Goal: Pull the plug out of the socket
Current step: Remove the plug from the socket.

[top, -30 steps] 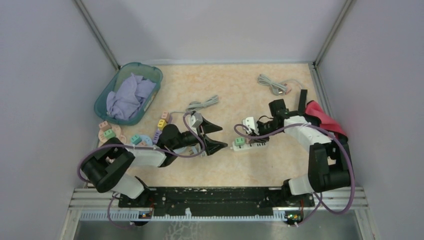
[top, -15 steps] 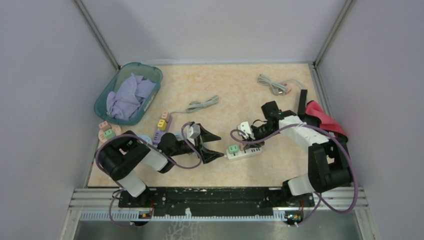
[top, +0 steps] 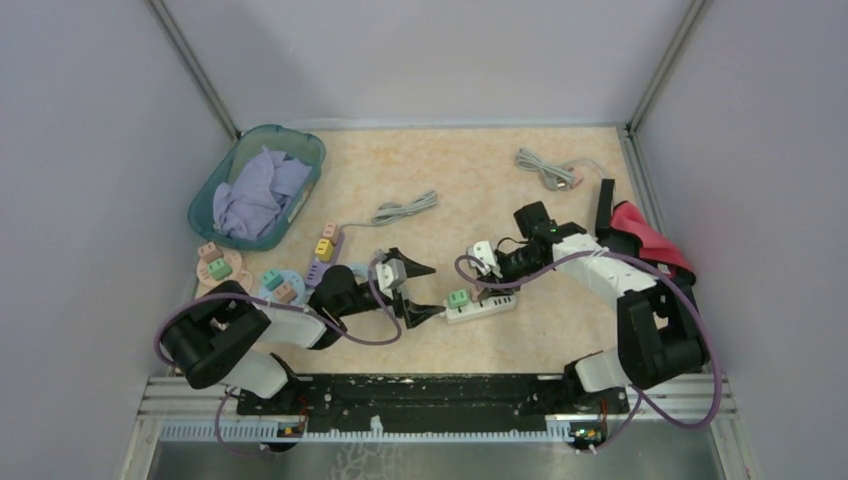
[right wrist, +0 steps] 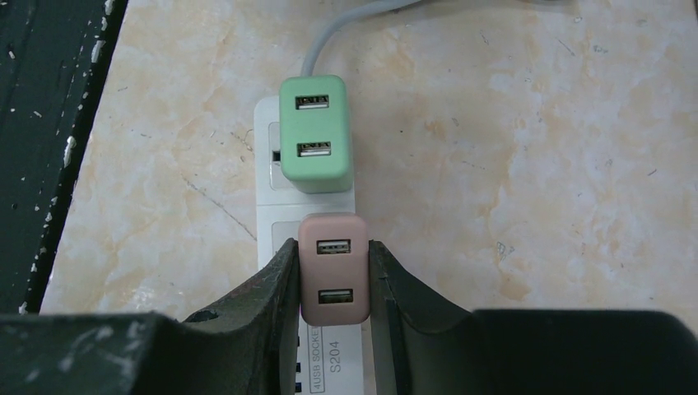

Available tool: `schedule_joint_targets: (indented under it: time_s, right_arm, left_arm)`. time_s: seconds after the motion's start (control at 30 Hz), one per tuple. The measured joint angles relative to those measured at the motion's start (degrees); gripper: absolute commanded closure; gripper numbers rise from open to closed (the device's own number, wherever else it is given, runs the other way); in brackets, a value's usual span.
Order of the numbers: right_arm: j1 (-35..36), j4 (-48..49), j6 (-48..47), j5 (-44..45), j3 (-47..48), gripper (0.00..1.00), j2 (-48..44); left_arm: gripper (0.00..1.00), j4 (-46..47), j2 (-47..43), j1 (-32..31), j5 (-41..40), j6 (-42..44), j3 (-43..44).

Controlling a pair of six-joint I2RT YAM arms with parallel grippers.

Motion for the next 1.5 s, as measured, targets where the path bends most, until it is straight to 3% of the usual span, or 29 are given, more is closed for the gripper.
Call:
schedule_joint_targets:
  time_s: [0.1,0.37,0.53,1.0,1.27,1.5]
  right_arm:
    - [0.4,1.1,1.2,0.0,0.0,1.0,0.0]
    - [0.9,1.4,2.1,-0.4,0.0,1.0,0.3]
    - [0.9,1.0,1.0,-0.4,0.0,1.0,0.8]
    - [1.1,0.5,-1.1,-0.4,0.0,1.0,0.8]
    - [1.1,-0.1,-2.5,-0.7,0.0,1.0,1.8]
    - [1.1,-0.3,-2.9,-1.0,0.0,1.0,1.8]
  left_arm:
    - [0.0,-1.2,-0.1,0.0,-0.9,0.9,-0.1]
    - [0.0,-0.9,0.7,-0.1,-3.8,-1.0,-0.3]
    - [0.06,1.4,2.6,-0.2,-4.7,-2.6,-0.3]
    - [0.08,-3.8,0.2,-5.0,-6.6,6.7,-0.6]
    - [0.17,-4.5,4.1,-5.4,-6.3,8.1,1.5]
    - [0.31,-3.3,10.0,-8.3,-7.3,7.7,3.9]
